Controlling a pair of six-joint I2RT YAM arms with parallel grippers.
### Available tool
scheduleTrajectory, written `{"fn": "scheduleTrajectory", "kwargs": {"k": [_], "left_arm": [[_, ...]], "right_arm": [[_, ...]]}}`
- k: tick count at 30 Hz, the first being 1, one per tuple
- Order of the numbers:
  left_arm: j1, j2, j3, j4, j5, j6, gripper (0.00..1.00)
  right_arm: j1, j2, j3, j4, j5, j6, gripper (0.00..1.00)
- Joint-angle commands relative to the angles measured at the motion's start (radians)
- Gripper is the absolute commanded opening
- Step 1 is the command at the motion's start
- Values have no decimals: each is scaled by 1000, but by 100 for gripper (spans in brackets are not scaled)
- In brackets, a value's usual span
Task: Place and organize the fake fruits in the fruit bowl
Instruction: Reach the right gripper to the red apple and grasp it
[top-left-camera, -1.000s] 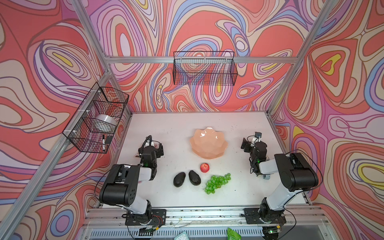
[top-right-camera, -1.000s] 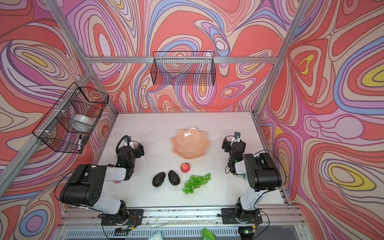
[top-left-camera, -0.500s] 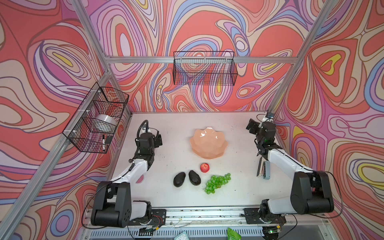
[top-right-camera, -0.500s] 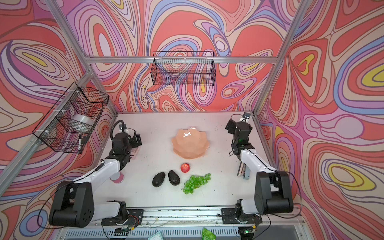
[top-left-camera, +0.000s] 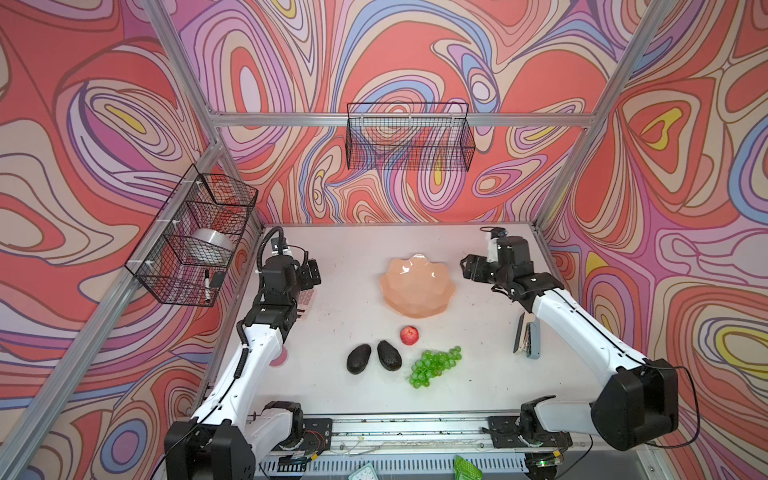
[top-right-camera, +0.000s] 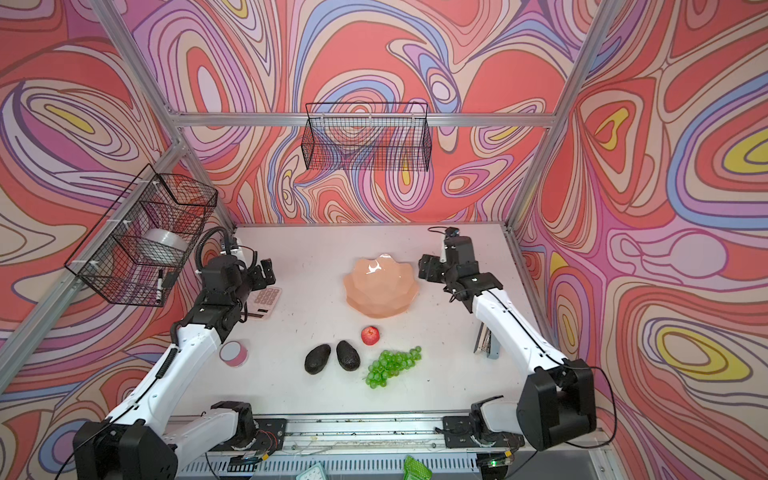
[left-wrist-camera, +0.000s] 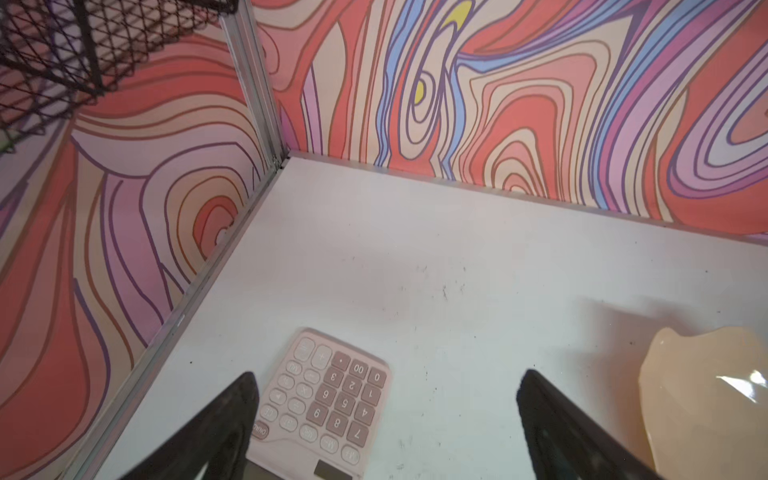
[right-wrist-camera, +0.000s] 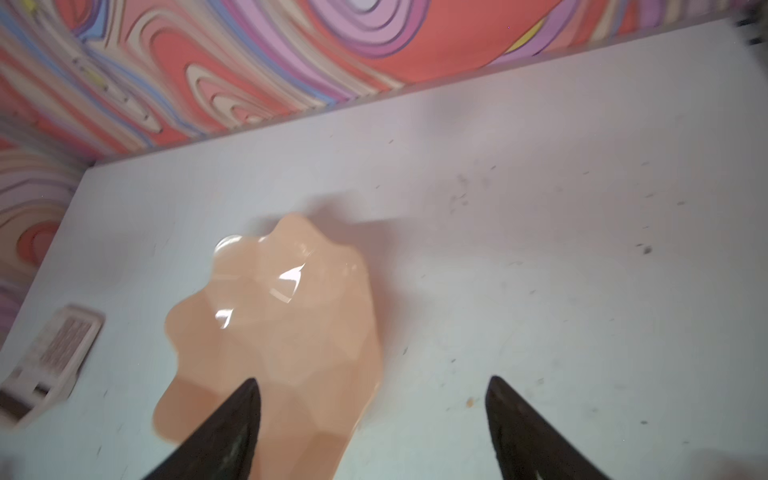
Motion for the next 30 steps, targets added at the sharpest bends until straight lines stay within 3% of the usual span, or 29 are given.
{"fn": "scheduleTrajectory", "kwargs": {"k": [1,5,11,30], "left_arm": [[6,21,56,-105,46,-13,95],[6,24,83,-141,52,-2,95],[6,5,81,-146,35,-8,95],[6,-35,62,-147,-10,-5,96]], "right_arm": [[145,-23,18,-205,10,99,85],[327,6,23,-255,61,198,84],[488,95,21,-241,61,323,83],[518,412,154,-248,73,394,72]]}}
